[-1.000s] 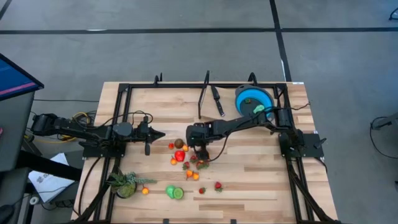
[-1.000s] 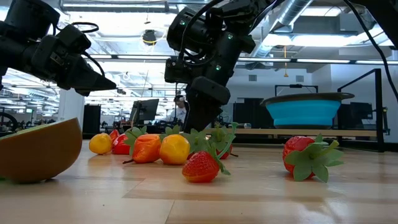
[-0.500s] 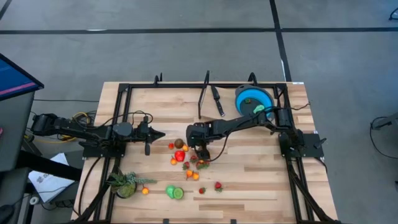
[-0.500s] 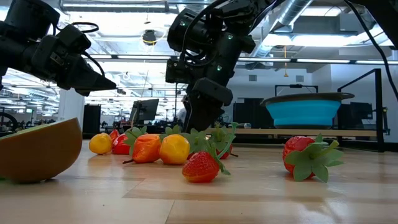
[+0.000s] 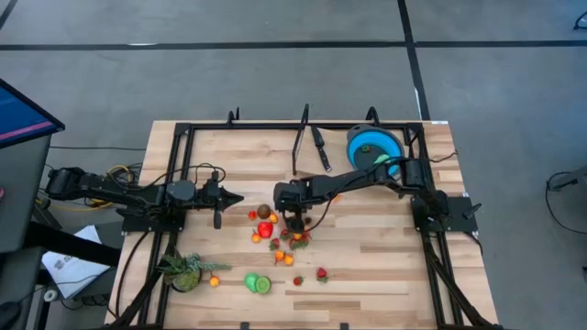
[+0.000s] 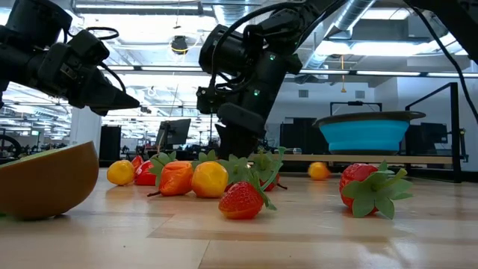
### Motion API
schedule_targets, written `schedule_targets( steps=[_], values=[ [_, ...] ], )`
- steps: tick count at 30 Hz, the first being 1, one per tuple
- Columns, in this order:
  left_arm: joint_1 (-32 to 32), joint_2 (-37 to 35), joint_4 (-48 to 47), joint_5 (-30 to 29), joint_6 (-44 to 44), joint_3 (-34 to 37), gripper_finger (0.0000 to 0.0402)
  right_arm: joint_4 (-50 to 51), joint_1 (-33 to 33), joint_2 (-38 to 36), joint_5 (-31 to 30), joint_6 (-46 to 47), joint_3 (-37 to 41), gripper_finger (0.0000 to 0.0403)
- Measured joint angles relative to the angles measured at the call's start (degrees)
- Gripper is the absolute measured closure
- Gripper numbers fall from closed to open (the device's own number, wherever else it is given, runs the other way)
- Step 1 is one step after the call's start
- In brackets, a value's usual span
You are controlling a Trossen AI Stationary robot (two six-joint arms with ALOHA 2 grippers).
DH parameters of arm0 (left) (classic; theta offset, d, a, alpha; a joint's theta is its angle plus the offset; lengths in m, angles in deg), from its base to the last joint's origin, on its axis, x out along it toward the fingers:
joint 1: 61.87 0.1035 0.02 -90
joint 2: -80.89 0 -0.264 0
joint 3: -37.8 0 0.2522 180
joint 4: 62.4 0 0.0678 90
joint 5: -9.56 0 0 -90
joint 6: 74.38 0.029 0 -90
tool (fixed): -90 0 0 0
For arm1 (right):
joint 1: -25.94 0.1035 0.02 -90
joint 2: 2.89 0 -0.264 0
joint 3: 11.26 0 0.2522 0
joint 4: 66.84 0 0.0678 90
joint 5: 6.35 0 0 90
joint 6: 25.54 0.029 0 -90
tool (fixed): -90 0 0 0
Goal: Pick & Place Fruit
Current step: Put the half red apple into the blue colander
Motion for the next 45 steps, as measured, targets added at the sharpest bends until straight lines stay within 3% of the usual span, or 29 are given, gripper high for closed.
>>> schedule_targets(
  steps=[19, 45],
  values=[
    [0.0, 0.0, 0.0, 0.0, 0.0, -0.02, 0.0401, -1.05, 0.0, -0.12, 0.4, -1.52, 0.18, 0.0126],
    [0.01, 0.0, -0.02, 0.0, 0.0, -0.02, 0.0401, 1.3, 0.15, -2.32, 1.27, -1.48, 0.38, 0.0132]
  ],
)
